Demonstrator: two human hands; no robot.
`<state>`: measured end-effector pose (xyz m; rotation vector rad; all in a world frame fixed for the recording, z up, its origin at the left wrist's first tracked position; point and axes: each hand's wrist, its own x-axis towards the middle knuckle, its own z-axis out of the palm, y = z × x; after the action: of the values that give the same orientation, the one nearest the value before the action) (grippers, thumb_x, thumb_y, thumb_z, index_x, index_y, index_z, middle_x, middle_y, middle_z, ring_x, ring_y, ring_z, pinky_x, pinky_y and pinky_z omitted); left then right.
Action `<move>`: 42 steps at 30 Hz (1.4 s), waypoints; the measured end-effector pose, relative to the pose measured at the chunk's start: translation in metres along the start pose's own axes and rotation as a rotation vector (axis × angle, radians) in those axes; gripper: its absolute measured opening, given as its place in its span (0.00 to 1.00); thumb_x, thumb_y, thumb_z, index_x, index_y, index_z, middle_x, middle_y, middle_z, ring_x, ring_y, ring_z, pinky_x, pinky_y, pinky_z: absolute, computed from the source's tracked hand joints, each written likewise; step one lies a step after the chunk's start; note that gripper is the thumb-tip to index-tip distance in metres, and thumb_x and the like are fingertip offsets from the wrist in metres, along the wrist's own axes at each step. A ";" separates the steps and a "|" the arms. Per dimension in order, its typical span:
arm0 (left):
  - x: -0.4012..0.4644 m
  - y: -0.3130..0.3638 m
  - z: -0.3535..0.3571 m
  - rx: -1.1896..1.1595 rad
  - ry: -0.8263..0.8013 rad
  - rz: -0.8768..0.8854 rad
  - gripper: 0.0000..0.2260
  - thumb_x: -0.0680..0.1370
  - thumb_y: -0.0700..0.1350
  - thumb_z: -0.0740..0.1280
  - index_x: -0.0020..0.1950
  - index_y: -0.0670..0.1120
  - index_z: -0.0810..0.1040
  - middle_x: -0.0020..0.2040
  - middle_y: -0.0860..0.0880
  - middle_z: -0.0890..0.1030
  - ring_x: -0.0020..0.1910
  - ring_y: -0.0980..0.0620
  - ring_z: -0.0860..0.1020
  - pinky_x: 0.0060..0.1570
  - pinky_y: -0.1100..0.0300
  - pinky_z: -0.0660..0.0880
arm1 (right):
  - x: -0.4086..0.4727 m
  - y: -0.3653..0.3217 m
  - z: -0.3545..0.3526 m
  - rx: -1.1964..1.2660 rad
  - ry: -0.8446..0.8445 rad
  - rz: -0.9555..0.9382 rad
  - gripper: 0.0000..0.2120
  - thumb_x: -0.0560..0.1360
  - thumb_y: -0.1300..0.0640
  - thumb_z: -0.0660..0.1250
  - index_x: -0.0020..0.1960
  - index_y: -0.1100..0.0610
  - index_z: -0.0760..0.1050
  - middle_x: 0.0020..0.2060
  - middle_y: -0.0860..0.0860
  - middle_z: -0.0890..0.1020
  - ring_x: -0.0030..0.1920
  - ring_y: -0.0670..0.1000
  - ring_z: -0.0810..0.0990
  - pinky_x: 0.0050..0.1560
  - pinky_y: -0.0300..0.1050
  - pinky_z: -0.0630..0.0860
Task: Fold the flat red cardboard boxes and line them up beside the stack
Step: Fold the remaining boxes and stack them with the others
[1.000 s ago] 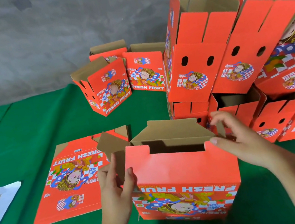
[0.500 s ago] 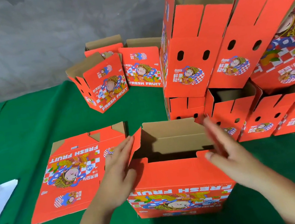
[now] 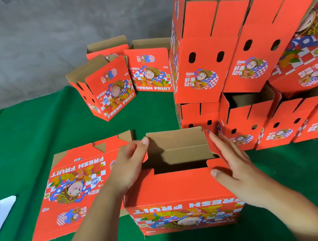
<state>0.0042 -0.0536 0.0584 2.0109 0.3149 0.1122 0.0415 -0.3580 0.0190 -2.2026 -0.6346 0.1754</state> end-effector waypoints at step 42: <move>0.024 -0.013 0.009 0.169 -0.080 0.486 0.18 0.85 0.59 0.61 0.57 0.49 0.84 0.56 0.54 0.83 0.59 0.50 0.81 0.61 0.45 0.75 | 0.018 0.000 -0.011 -0.036 0.196 -0.046 0.20 0.79 0.37 0.54 0.56 0.45 0.80 0.60 0.40 0.75 0.68 0.47 0.68 0.70 0.38 0.58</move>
<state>0.0270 -0.0499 0.0415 2.2182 -0.2287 0.3172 0.0604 -0.3562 0.0279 -2.2041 -0.5817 -0.0757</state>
